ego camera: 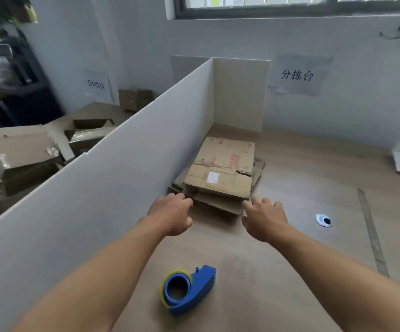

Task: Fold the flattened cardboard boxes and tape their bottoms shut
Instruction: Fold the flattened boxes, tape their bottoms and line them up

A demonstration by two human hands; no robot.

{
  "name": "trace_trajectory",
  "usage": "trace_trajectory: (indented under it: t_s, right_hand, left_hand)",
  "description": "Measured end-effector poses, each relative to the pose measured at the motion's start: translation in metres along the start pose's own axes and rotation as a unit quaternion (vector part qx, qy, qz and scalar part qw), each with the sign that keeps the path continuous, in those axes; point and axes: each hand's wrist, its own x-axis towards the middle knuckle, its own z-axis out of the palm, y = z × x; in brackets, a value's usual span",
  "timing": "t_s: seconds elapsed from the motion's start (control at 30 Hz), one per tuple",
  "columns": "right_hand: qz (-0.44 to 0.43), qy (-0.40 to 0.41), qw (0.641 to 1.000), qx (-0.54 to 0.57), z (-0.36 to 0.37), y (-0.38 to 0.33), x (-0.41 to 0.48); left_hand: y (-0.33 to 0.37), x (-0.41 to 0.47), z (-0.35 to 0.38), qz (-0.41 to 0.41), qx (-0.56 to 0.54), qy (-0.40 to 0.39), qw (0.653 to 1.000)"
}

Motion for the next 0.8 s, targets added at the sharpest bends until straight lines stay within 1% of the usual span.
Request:
trace_trajectory:
  t_s: [0.1,0.2,0.27,0.37,0.47,0.6,0.67,0.73,0.8]
  right_hand:
    - [-0.007,-0.010,1.000,0.000,0.008,-0.012,0.039]
    - [0.006,-0.024,1.000,0.007,0.022,-0.022,0.080]
    - [0.019,-0.033,0.999,0.017,0.035,-0.029,0.110]
    - [0.022,-0.034,0.999,0.033,0.057,-0.038,0.151]
    - [0.029,-0.035,0.997,0.057,0.072,-0.046,0.183]
    - [0.039,-0.062,0.996,0.056,0.089,-0.047,0.200]
    - [0.035,-0.053,0.997,0.048,0.089,-0.047,0.195]
    - [0.043,-0.037,0.996,0.068,0.079,-0.040,0.186]
    - [0.051,-0.002,0.996,0.077,0.063,-0.030,0.173]
  left_hand:
    - [-0.022,0.045,0.012,0.012,0.015,-0.013,1.000]
    - [-0.038,0.092,0.029,0.061,0.054,-0.035,0.996]
    - [-0.050,0.123,0.038,0.075,0.047,-0.026,0.996]
    - [-0.062,0.154,0.052,0.051,-0.001,-0.016,0.999]
    - [-0.064,0.170,0.069,0.045,-0.019,-0.021,0.999]
    - [-0.070,0.179,0.079,0.041,-0.045,-0.022,0.998]
    - [-0.074,0.182,0.078,0.035,-0.077,-0.002,0.996]
    - [-0.075,0.183,0.071,0.038,-0.127,0.025,0.991]
    - [-0.074,0.179,0.062,0.047,-0.188,0.068,0.979]
